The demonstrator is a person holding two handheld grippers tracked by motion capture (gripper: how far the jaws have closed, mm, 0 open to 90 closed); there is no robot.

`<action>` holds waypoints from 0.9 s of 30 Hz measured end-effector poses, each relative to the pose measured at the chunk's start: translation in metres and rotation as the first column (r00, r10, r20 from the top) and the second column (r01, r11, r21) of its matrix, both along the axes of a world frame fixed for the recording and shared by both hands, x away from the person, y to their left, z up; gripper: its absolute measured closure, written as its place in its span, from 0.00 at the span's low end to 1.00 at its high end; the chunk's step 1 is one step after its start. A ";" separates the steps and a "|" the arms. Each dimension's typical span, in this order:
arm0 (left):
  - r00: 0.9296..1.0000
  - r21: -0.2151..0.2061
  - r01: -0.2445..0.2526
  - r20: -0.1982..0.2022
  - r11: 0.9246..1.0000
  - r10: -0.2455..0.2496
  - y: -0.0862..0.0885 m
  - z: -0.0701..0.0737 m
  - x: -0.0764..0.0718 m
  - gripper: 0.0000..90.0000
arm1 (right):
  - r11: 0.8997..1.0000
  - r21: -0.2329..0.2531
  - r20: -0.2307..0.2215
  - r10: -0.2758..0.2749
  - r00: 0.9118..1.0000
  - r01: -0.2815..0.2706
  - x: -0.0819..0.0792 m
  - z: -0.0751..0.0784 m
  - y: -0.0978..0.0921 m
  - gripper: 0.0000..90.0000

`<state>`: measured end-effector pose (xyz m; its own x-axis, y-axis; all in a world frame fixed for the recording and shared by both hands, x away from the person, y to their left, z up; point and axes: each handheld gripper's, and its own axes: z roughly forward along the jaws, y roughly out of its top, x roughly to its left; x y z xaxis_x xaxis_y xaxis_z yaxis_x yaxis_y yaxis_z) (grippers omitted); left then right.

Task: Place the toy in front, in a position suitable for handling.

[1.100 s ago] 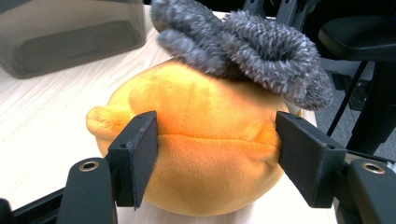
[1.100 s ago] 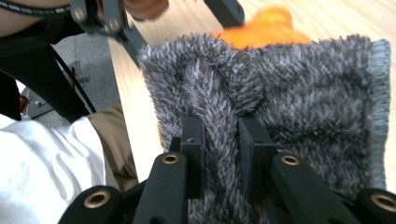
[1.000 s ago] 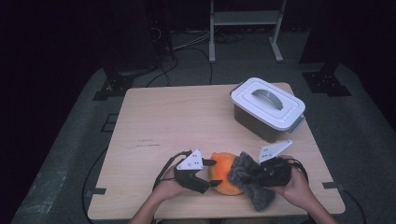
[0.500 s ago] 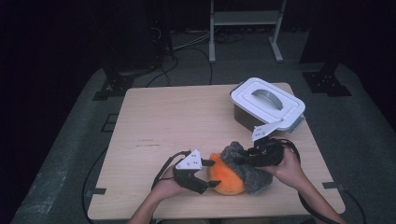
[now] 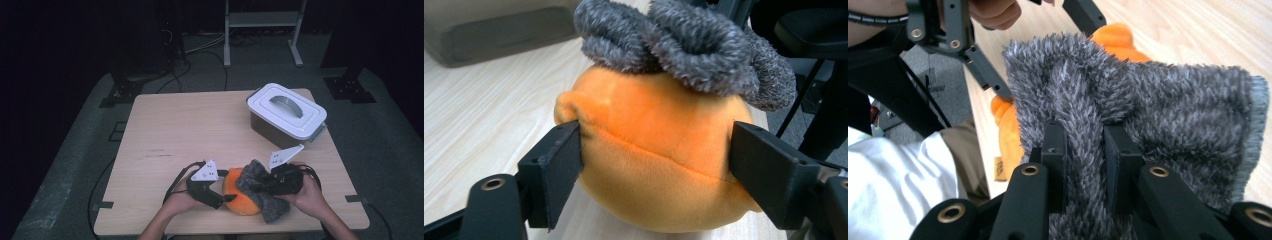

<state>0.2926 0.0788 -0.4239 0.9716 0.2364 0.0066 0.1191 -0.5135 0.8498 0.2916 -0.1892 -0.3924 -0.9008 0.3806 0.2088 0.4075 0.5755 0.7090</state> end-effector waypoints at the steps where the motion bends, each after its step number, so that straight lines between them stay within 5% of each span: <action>1: 1.000 0.001 0.005 0.008 1.000 -0.005 -0.001 0.000 -0.001 0.25 | 1.000 -0.009 -0.002 0.002 1.000 -0.002 -0.001 0.001 0.000 0.82; 4: 0.999 0.015 0.013 0.030 1.000 -0.013 -0.003 0.002 -0.003 0.26 | 0.998 -0.051 0.013 0.024 1.000 -0.024 -0.001 0.010 0.002 0.82; 11: 0.998 0.031 0.028 0.052 0.999 -0.029 -0.001 0.002 -0.004 0.26 | 0.998 -0.041 0.037 0.042 0.998 -0.040 0.014 0.030 0.017 0.82; 17: 0.999 0.032 0.026 0.039 0.999 -0.028 0.004 -0.001 -0.003 0.26 | 0.997 -0.057 -0.003 0.047 0.999 -0.047 0.023 0.021 0.020 0.82; 23: 0.998 0.014 0.055 -0.004 0.998 -0.055 0.002 -0.002 -0.003 0.26 | 0.999 -0.031 -0.024 0.040 0.999 -0.041 0.012 0.011 0.004 0.82; 27: 0.998 0.006 0.052 -0.026 0.999 -0.052 -0.004 0.001 -0.004 0.16 | 0.999 -0.018 -0.007 0.038 0.999 -0.038 0.001 0.006 0.001 0.82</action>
<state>0.2887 0.0746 -0.4226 0.9824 0.1859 -0.0170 0.1140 -0.5254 0.8432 0.2928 -0.1886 -0.3868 -0.9134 0.3499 0.2079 0.3896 0.6037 0.6955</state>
